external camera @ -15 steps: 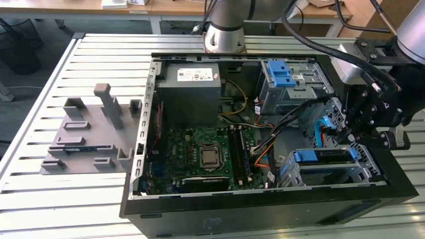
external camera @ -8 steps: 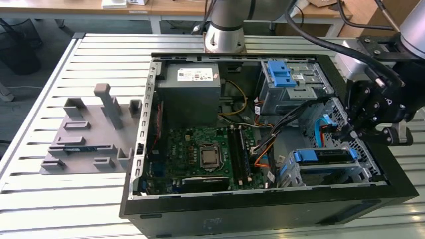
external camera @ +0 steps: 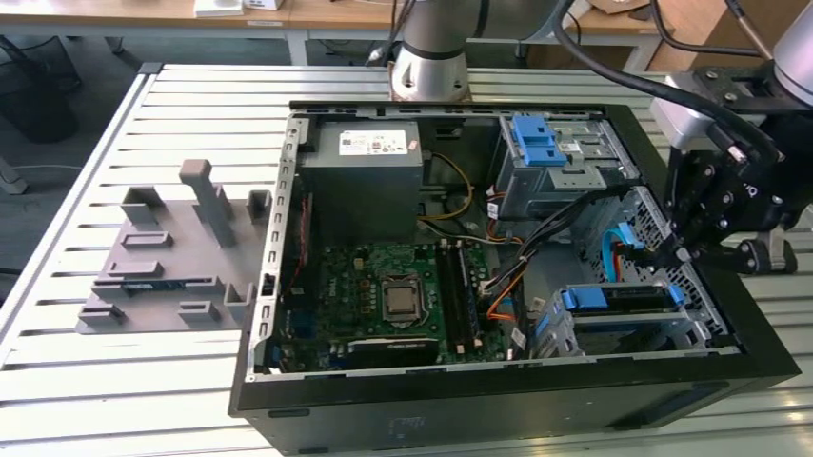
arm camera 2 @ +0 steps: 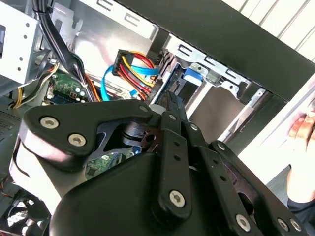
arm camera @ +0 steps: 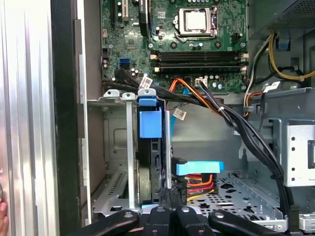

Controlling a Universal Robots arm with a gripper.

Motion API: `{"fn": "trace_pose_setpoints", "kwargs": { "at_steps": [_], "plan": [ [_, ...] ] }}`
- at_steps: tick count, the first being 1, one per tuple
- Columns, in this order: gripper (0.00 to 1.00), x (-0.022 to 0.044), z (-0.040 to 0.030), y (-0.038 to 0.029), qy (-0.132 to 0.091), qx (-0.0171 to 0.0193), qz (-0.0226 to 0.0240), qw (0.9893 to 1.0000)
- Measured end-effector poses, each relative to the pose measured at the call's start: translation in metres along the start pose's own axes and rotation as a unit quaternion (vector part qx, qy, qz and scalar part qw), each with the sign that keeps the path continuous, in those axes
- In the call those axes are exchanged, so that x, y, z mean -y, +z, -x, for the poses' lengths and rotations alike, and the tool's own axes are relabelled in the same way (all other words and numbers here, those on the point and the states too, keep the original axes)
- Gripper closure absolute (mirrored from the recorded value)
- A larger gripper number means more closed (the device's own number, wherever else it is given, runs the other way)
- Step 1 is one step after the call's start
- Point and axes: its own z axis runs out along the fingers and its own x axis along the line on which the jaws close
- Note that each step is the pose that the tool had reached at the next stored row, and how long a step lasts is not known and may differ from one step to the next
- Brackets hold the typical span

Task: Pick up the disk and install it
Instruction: 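Insert the first disk wire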

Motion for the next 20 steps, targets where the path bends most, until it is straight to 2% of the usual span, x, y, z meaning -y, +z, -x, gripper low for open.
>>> {"fn": "trace_pose_setpoints", "kwargs": {
  "at_steps": [4,9,16,19,20],
  "plan": [
    [0.89,-0.0009,0.0070,0.0002,0.000,0.0001,-0.0005,1.0000],
    [0.89,-0.0051,0.0072,0.0005,0.000,0.0015,-0.0035,1.0000],
    [0.89,-0.0053,0.0073,0.0008,0.000,0.0015,-0.0046,1.0000],
    [0.89,-0.0077,0.0071,0.0015,0.000,0.0016,-0.0077,1.0000],
    [0.83,-0.0083,0.0071,0.0019,0.000,0.0017,-0.0088,1.0000]
  ]
}}
